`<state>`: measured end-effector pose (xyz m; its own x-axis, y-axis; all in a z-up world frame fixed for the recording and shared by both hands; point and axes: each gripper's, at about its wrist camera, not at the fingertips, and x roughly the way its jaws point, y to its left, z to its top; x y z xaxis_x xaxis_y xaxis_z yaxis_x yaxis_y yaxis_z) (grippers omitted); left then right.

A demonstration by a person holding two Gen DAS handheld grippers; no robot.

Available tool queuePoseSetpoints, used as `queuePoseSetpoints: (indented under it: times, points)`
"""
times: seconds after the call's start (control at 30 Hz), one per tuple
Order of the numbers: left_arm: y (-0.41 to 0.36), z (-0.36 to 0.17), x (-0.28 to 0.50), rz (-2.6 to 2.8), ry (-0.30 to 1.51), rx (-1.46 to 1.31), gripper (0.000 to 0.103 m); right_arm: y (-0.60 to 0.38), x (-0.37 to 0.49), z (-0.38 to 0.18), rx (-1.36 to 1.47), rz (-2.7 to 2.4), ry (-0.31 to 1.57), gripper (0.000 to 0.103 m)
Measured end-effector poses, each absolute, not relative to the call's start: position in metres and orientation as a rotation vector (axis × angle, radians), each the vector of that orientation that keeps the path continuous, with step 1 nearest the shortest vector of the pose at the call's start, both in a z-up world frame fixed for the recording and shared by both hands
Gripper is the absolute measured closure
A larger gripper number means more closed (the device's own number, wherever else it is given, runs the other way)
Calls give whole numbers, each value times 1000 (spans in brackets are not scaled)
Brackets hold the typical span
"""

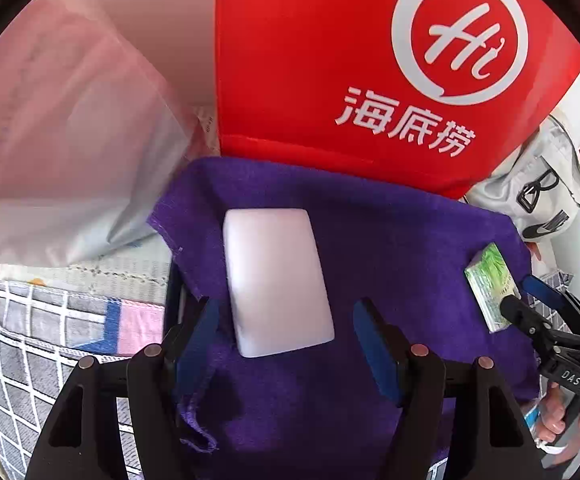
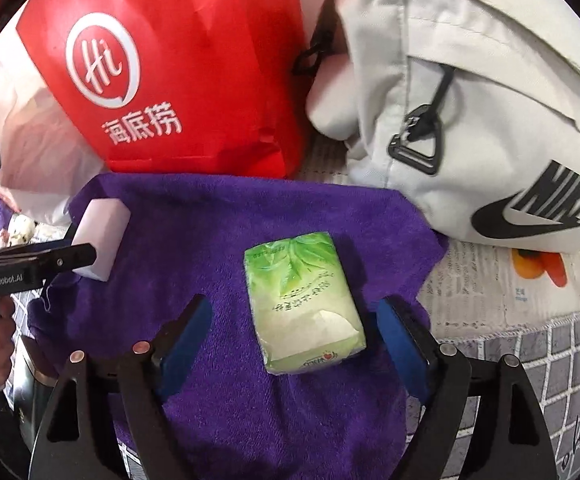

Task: Organize soft objects
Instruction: 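Withdraw both open tools from the towel back toward the remaining items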

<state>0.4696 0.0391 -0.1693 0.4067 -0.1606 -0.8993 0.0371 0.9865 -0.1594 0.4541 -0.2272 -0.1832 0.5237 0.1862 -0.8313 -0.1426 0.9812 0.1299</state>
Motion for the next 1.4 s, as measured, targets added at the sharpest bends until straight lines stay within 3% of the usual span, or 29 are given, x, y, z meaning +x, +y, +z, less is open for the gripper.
queuePoseSetpoints:
  times: [0.13, 0.6, 1.03, 1.4]
  points:
    - [41, -163, 467, -96, 1133, -99, 35, -230, 451, -173, 41, 180, 957, 13]
    - [34, -130, 451, -106, 1053, -95, 35, -253, 439, -150, 84, 180, 854, 13]
    - [31, -113, 439, -108, 1040, -123, 36, -239, 430, -139, 1, 132, 912, 13]
    - [43, -90, 372, -75, 1029, -115, 36, -192, 327, -113, -51, 322, 828, 14]
